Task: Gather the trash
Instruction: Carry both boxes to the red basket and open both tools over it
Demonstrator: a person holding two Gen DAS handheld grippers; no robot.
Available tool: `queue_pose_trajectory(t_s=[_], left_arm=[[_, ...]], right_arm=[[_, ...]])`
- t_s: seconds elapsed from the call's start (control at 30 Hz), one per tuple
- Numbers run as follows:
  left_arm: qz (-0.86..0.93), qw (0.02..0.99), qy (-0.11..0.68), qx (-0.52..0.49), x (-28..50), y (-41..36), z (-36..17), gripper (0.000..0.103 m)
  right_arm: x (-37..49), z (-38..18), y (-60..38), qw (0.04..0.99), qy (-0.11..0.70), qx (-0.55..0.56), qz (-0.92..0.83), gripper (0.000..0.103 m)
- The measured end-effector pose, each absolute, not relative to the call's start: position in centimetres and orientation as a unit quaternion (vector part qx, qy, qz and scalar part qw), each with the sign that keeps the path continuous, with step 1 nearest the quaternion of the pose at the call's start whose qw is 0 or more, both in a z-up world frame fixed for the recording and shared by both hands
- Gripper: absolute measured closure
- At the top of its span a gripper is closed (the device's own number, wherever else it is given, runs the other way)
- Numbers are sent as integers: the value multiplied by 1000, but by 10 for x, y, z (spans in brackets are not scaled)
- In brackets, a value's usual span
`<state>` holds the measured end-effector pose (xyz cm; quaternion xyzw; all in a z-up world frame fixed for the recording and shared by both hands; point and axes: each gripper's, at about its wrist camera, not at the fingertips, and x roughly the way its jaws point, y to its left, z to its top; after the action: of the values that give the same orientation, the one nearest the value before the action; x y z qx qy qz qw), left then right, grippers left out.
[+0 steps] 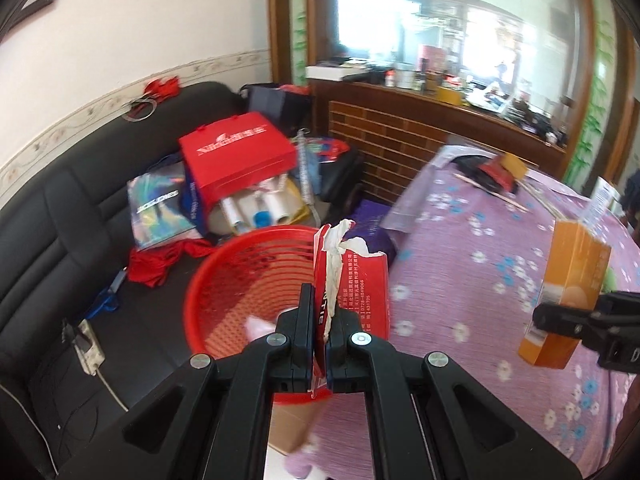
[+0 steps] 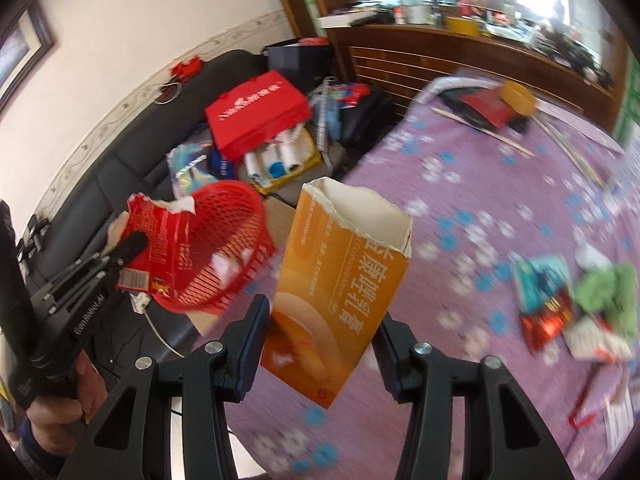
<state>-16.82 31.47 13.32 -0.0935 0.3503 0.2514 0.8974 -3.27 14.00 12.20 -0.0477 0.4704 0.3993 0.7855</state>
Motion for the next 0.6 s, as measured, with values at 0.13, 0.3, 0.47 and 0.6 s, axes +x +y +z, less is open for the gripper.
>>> queue_pose_trajectory(t_s=[0.13,0.3,0.47,0.6], left_arm=[[268,888,358,-109,-173,349,127,100],[274,881,366,-122,-175,375,118,99],[272,878,371,-132,-175,396,109,99],[274,877,367,-143,-174,405,108,91]], right_arm=[[-30,127,189,777,463,-64,423,49],[-25,126,241,765,461,-80,443,48],[-18,119,285,754,465,-94,454,47],[-16,107,312,732,486,-102,467,40]])
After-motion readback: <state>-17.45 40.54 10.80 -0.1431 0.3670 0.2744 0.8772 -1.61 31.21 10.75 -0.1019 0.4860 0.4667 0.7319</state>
